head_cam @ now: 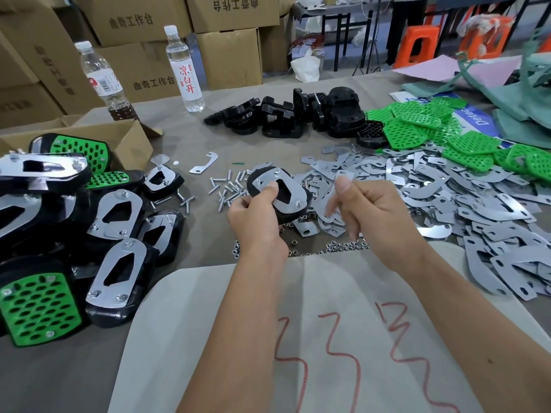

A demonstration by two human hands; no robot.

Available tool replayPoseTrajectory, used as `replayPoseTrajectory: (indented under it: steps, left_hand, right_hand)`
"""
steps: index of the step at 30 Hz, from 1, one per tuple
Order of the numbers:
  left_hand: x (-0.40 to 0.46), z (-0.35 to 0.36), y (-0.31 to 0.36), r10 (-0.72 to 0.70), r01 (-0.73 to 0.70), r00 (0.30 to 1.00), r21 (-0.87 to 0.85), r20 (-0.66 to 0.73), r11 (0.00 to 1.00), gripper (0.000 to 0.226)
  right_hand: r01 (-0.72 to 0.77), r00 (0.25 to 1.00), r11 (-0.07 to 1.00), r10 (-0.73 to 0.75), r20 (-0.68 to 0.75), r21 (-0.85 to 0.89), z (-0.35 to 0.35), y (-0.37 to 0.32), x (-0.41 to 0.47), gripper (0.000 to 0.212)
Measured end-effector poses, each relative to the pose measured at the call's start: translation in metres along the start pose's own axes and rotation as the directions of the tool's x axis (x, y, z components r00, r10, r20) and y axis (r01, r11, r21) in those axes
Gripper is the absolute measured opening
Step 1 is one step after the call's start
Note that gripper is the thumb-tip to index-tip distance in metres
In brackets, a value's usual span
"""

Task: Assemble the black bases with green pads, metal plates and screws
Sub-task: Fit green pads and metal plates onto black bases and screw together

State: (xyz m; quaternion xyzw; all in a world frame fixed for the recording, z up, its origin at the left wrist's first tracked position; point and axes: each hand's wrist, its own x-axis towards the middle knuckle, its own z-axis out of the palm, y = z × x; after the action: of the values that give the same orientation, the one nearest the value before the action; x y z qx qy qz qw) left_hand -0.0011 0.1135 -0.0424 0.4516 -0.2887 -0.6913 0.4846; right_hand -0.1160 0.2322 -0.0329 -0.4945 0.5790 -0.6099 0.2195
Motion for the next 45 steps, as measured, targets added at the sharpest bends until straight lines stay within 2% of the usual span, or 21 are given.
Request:
replayPoseTrajectory:
  steps: [2,4,6,9,11,14,17,20,24,27,29,31,33,35,38,41,45]
  left_hand:
    - [-0.001,0.001,-0.001,-0.003,0.003,1.000,0.004,0.016,1.000,0.022]
    - [-0.005,0.001,-0.004,-0.009,0.009,1.000,0.017,0.005,1.000,0.025]
    - [-0.008,0.002,-0.006,-0.018,0.018,1.000,0.022,-0.013,1.000,0.026]
    - [-0.008,0.002,-0.002,0.001,0.000,1.000,0.015,-0.014,1.000,0.029]
    - [-0.008,0.000,0.003,0.028,-0.032,0.999,0.098,0.045,0.995,0.033]
    - [-0.014,-0.001,0.010,0.019,-0.081,0.976,0.278,0.217,0.957,0.033]
    - [-0.022,0.000,0.012,0.011,-0.174,0.923,0.392,0.384,0.903,0.034]
    - [-0.022,0.000,0.012,0.040,-0.260,0.894,0.443,0.446,0.858,0.036]
    - [-0.023,0.000,0.012,0.057,-0.287,0.883,0.439,0.467,0.851,0.046]
    - [-0.023,0.000,0.012,0.070,-0.308,0.874,0.435,0.481,0.846,0.047]
    - [-0.024,0.000,0.013,0.085,-0.305,0.880,0.419,0.466,0.856,0.044]
    - [-0.024,0.000,0.014,0.123,-0.299,0.902,0.397,0.413,0.868,0.032]
    - [-0.021,-0.001,0.017,0.167,-0.268,0.940,0.342,0.298,0.901,0.030]
    - [-0.015,-0.004,0.022,0.189,-0.229,0.967,0.262,0.171,0.938,0.031]
    - [-0.006,-0.012,0.028,0.155,-0.163,0.986,0.152,0.060,0.975,0.036]
    - [0.002,-0.018,0.028,0.132,-0.135,0.991,0.122,0.033,0.983,0.032]
    - [0.006,-0.019,0.029,0.069,-0.072,0.997,0.175,0.021,0.982,0.021]
  right_hand:
    - [-0.020,0.992,1.000,0.019,0.122,0.008,0.006,0.001,-0.001,0.036]
    - [-0.054,0.980,0.998,0.060,0.189,-0.036,0.009,0.000,-0.002,0.045]
    - [-0.063,0.990,0.996,0.070,0.120,-0.061,0.005,0.000,-0.001,0.065]
    - [-0.042,0.999,0.999,0.043,0.012,-0.034,-0.003,0.002,0.001,0.070]
    - [-0.008,0.999,0.993,0.002,-0.052,-0.118,-0.003,0.006,0.001,0.061]
    - [0.040,0.989,0.951,-0.081,-0.121,-0.306,-0.003,0.012,0.005,0.031]
    - [0.091,0.993,0.868,-0.118,-0.025,-0.488,-0.003,0.018,0.008,0.014]
    - [0.130,0.991,0.809,-0.127,0.045,-0.574,-0.002,0.021,0.008,0.011]
    - [0.175,0.984,0.780,-0.164,0.073,-0.601,-0.004,0.020,0.008,0.012]
    - [0.182,0.979,0.720,-0.198,0.053,-0.670,0.001,0.018,0.009,0.023]
    - [0.157,0.975,0.685,-0.220,0.003,-0.712,0.004,0.016,0.010,0.034]
    - [0.167,0.970,0.717,-0.243,-0.018,-0.677,0.006,0.014,0.010,0.046]
    - [0.210,0.966,0.759,-0.257,0.012,-0.617,0.005,0.012,0.009,0.051]
    - [0.237,0.971,0.768,-0.201,0.127,-0.595,0.004,0.014,0.007,0.042]
    - [0.264,0.943,0.754,-0.071,0.325,-0.601,0.009,0.015,0.004,0.002]
    - [0.278,0.916,0.700,0.013,0.400,-0.658,0.017,0.013,0.007,0.014]
    - [0.269,0.918,0.713,0.013,0.396,-0.648,0.019,0.011,0.008,0.003]
